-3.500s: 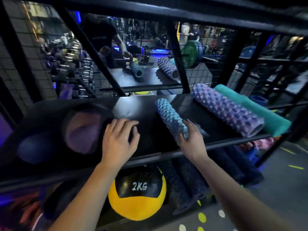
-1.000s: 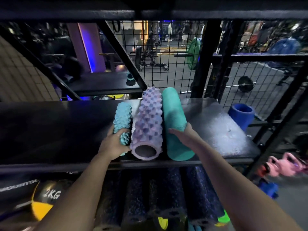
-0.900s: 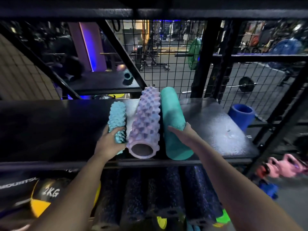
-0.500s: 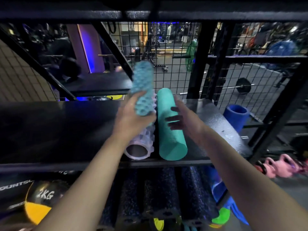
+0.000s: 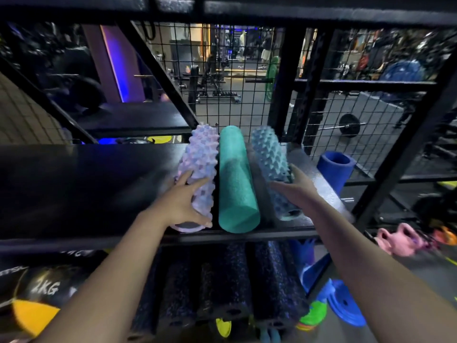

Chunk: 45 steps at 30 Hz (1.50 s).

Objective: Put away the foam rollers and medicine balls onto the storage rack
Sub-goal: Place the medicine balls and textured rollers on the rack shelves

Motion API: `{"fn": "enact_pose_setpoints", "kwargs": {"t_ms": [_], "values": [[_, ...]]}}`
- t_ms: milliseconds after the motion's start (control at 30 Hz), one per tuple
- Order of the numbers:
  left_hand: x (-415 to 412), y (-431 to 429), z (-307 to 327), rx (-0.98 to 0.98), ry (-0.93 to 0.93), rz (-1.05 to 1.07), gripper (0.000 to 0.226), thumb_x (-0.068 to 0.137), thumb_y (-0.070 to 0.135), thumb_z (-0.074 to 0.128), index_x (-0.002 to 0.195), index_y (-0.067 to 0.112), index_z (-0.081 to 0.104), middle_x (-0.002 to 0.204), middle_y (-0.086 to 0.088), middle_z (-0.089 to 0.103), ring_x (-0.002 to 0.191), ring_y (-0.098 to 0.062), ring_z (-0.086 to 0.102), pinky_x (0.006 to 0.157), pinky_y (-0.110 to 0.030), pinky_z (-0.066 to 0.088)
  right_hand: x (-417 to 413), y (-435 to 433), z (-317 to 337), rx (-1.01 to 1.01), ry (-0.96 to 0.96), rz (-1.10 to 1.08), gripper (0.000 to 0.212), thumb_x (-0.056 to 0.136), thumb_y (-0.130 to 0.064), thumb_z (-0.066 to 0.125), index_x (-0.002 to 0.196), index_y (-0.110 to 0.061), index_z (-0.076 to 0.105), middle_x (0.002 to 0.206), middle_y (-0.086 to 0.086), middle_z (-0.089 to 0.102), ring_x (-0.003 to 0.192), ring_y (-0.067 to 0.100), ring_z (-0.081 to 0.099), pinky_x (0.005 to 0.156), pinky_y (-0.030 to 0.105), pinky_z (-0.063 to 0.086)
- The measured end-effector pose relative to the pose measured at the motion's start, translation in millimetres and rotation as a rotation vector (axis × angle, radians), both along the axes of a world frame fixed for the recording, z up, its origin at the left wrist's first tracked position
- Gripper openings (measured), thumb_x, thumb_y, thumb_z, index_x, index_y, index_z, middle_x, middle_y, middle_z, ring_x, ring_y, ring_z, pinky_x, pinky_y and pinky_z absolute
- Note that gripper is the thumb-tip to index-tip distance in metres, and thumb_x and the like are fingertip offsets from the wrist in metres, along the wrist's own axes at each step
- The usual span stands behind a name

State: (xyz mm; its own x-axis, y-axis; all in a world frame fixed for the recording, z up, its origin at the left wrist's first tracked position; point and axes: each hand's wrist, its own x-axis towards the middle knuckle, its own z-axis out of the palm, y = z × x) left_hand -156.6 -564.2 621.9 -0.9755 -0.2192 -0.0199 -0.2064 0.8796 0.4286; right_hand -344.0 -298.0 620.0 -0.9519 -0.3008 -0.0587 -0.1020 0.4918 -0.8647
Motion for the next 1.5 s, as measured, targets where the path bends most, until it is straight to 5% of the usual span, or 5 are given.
{"fn": "enact_pose_setpoints", "kwargs": {"t_ms": [133,667,1000,1133,1500], "values": [[-9,11,-1,-0.092,-0.014,0.087,0.128,0.048,0.064,0.091,0.156,0.052,0.022,0.171,0.003,-0.006,0.157,-0.032,-0.002,0.124,-0.047,0.021,-10,-28,-2,0.080,-0.096,-0.036,0.047,0.075,-0.039,0.087,0.115,-0.022,0.067,0.101,0.004,0.074,0.078,0.020,0.074,0.068,0.036,0.064],[-20,49,13,-0.195,-0.018,0.168,0.116,0.055,0.059,0.091,0.154,0.041,0.033,0.168,-0.001,0.010,0.142,-0.033,0.041,0.109,-0.047,0.044,-16,-23,-28,0.338,-0.028,0.088,0.099,0.056,-0.079,0.070,0.139,-0.032,0.046,0.117,0.004,0.069,0.098,0.029,0.068,0.090,0.050,0.058],[-7,41,1,-0.147,0.002,0.183,0.120,0.062,0.064,0.084,0.159,0.048,0.014,0.171,0.006,-0.007,0.154,-0.029,0.021,0.113,-0.048,0.038,10,-10,-27,0.364,0.038,0.073,0.072,0.082,-0.079,0.053,0.139,-0.035,0.049,0.110,-0.001,0.072,0.096,0.025,0.071,0.094,0.049,0.056],[-2,33,-2,-0.045,0.017,0.182,0.128,0.054,0.069,0.086,0.154,0.059,0.006,0.170,0.011,-0.012,0.156,-0.027,0.016,0.114,-0.049,0.037,13,-2,-34,0.415,0.106,-0.029,0.108,0.065,-0.104,0.021,0.145,-0.036,0.046,0.121,0.005,0.069,0.121,0.034,0.059,0.101,0.057,0.048],[49,10,-14,0.251,0.214,0.247,0.137,0.053,0.074,0.086,0.156,0.056,-0.001,0.172,-0.003,-0.002,0.158,-0.019,0.000,0.121,-0.041,0.026,64,-16,-13,0.288,0.398,-0.110,0.060,0.099,-0.063,0.041,0.144,-0.026,0.052,0.148,0.010,0.049,0.138,0.033,0.039,0.114,0.055,0.032]]}}
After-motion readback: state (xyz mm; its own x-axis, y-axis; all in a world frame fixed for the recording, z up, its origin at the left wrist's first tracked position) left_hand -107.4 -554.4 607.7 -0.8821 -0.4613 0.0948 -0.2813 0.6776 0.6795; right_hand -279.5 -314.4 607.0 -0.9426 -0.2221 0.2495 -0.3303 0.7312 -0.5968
